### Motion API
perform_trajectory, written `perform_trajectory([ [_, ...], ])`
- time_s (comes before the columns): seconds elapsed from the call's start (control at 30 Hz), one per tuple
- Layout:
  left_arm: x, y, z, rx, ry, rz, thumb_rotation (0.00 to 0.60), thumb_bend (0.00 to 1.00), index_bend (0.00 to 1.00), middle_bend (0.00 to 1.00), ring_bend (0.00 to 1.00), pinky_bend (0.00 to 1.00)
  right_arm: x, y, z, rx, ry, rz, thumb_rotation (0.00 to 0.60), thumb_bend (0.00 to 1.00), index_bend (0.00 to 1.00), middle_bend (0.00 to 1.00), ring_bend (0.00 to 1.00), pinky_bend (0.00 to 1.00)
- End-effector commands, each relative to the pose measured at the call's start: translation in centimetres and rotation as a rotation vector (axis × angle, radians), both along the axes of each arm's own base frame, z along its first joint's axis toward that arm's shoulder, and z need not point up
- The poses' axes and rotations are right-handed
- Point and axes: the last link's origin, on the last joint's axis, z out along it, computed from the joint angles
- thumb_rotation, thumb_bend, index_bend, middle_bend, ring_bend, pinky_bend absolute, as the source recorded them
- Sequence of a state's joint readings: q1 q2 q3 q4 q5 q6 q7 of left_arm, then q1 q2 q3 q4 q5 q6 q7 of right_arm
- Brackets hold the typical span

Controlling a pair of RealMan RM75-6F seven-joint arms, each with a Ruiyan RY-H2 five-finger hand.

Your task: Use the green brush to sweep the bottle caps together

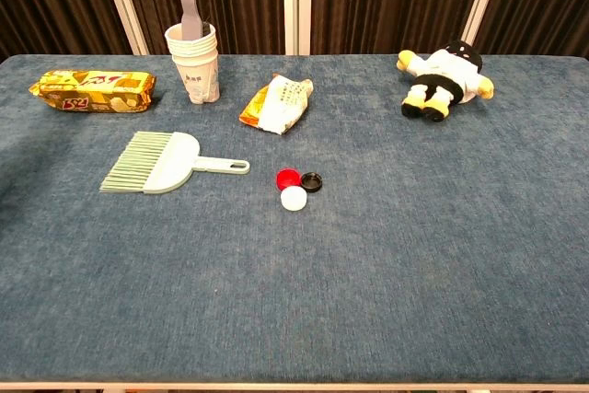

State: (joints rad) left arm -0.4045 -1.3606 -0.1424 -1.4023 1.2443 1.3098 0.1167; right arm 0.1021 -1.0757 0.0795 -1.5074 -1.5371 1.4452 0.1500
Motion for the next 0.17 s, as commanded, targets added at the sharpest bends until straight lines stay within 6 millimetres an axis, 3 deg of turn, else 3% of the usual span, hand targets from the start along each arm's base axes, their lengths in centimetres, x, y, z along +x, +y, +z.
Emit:
perform_trajectory([
  [0.03,-2.9,-4.6,2.1,0.066,0.041,0.071,0.600,0.09,0.17,0.21,0.18,0.22,0.4,-0.1,-0.4,-0.008,-0.007,0.029,0.600,0.17,0.01,0.13,0.00,0.02],
  [0.17,-3.6,-7.5,2.5,0.070,0.039,0.103,0.600,0.09,0.17,0.21,0.18,0.22,0.8,-0.1,-0.9,-0.016,-0.008,0.048,0.600,0.17,0.01,0.13,0.00,0.02],
])
